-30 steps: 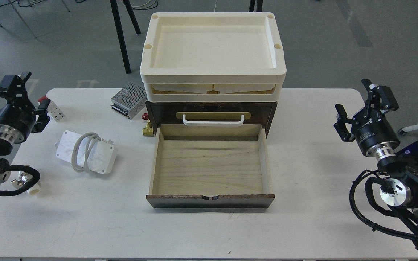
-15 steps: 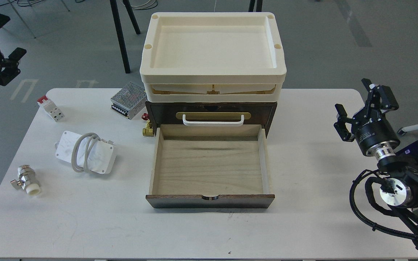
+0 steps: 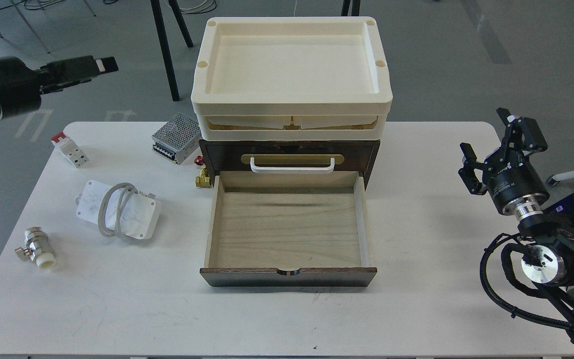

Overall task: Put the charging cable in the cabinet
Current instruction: 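Lower the left gripper onto the white charger with coiled cable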

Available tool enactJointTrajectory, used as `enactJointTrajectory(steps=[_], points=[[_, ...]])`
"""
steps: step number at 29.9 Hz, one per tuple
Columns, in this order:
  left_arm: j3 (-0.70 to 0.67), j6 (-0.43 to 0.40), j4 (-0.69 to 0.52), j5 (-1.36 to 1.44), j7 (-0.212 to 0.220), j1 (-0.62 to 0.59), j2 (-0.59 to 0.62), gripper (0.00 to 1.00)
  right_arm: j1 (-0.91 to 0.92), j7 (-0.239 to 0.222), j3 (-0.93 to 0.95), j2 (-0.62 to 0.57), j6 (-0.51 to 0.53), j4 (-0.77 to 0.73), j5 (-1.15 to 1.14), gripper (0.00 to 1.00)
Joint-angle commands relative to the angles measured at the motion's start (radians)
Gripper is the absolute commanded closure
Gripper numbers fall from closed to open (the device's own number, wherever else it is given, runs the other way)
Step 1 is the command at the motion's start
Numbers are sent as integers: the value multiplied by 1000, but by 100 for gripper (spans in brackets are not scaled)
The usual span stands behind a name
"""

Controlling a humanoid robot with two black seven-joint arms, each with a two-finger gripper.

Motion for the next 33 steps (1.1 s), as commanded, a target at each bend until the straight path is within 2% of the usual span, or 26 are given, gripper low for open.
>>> enactJointTrajectory(steps=[1,5,10,15,26,29,33], points=[[72,120,12,102,0,65,2,1,0,0,0,0,0,0,0,1],[178,236,24,110,0,121,11,1,0,0,0,0,0,0,0,1],[262,306,31,111,0,176,5,1,-2,0,0,0,0,0,0,1],[305,395,121,110,0,245,-31,1,-2,0,0,0,0,0,0,1],[305,402,190,99,0,257,-120,3,-2,0,0,0,0,0,0,1],[304,404,239,95,0,259,-163,5,0,0,0,0,0,0,0,1],[304,418,268,93,0,260,-191,15,-2,0,0,0,0,0,0,1]])
